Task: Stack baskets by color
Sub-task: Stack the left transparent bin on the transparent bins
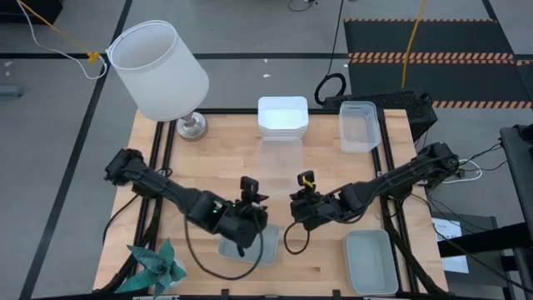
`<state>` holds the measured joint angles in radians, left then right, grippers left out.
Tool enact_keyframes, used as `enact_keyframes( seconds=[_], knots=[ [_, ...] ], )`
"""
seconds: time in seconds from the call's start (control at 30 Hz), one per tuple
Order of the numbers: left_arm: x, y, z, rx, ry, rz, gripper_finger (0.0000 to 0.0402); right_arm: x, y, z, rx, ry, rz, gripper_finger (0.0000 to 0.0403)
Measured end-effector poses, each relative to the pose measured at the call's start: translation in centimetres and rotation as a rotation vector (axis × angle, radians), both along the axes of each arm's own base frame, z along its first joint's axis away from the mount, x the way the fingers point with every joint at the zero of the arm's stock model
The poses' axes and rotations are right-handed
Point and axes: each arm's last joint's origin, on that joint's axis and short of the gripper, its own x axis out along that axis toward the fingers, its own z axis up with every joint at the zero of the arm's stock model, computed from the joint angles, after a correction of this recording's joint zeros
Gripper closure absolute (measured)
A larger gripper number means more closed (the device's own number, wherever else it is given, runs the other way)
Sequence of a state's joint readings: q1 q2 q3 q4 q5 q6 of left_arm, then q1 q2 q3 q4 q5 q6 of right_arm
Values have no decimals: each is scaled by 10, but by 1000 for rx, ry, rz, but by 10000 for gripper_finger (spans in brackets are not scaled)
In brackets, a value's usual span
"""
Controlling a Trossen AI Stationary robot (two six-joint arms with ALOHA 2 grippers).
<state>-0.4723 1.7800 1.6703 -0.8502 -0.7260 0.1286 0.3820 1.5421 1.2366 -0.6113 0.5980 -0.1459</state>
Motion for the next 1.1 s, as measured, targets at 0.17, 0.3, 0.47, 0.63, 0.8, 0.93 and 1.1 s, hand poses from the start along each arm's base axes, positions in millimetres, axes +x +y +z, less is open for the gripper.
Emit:
enact_keyframes(
  seconds=[0.17,0.3,0.47,0.63,0.8,0.93,1.1],
  knots=[
    [-22,-3,16,-47,-17,9,237,-8,-1,8,3,2,3,402],
    [-37,1,21,-90,-6,68,245,-19,-2,16,32,11,15,402],
    [-51,9,7,-108,24,138,261,-37,-7,30,29,27,17,402],
    [-58,18,-9,-121,41,199,274,-57,-15,45,21,38,22,402],
    [-59,20,-13,-160,18,250,275,-84,-32,59,-40,104,57,402],
    [-54,17,-11,-235,-40,257,275,-109,-51,71,-47,135,12,402],
    [-48,7,-9,-349,-73,212,275,-139,-73,81,-18,186,-15,402]
  ],
)
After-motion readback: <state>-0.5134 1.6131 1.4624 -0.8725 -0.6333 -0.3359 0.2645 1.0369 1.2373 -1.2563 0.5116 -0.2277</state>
